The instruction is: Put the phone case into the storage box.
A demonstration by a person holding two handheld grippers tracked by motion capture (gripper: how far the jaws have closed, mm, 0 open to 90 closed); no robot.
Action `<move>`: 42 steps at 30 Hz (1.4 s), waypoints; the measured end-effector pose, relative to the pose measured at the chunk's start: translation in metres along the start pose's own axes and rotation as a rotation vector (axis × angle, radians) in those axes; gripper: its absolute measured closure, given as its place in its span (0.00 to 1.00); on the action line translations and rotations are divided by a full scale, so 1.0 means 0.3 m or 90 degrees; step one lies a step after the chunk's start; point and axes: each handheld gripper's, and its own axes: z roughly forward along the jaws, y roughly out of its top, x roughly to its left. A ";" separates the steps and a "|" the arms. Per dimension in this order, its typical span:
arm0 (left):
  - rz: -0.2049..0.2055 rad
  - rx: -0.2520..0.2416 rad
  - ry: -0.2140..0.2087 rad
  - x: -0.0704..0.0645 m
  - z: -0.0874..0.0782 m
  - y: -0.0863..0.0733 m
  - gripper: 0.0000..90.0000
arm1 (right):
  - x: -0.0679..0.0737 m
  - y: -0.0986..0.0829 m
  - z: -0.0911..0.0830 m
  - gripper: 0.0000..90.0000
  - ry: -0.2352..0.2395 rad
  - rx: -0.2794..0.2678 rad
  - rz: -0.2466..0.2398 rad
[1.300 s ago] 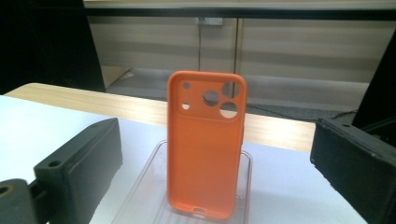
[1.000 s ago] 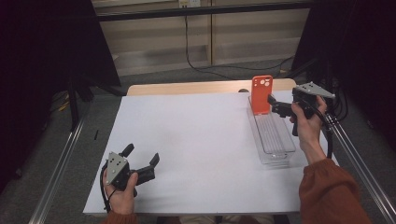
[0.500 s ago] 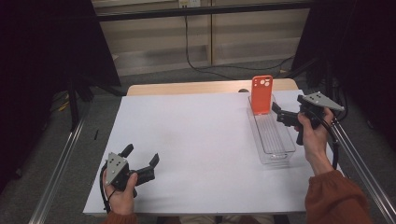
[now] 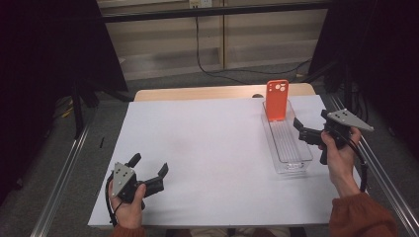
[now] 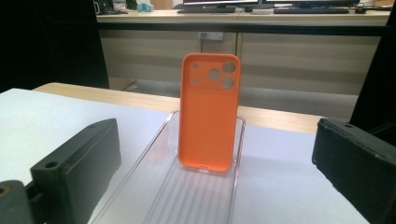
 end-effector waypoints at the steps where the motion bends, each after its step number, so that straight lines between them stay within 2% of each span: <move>1: 0.000 0.000 0.001 -0.001 0.000 0.000 0.03 | 0.002 -0.003 -0.005 0.00 -0.001 -0.004 0.000; 12: 0.000 0.003 0.004 -0.003 -0.002 -0.002 0.03 | 0.048 -0.039 -0.063 0.01 0.011 -0.001 0.001; 14: 0.009 0.001 0.007 -0.006 -0.005 0.000 0.03 | 0.055 -0.050 -0.080 0.00 0.010 -0.008 0.008; 15: 0.005 -0.004 0.006 -0.008 -0.005 0.001 0.03 | 0.058 -0.058 -0.088 0.00 0.011 -0.015 0.013; 22: 0.002 0.000 0.009 -0.005 -0.016 0.000 0.02 | 0.080 -0.098 -0.119 0.00 0.013 0.000 -0.003; 34: -0.004 -0.001 0.007 -0.008 -0.028 -0.006 0.02 | 0.096 -0.137 -0.187 0.00 0.021 -0.008 -0.003; 42: -0.004 0.003 0.010 -0.014 -0.030 -0.011 0.02 | 0.089 -0.169 -0.218 0.00 0.017 -0.005 0.001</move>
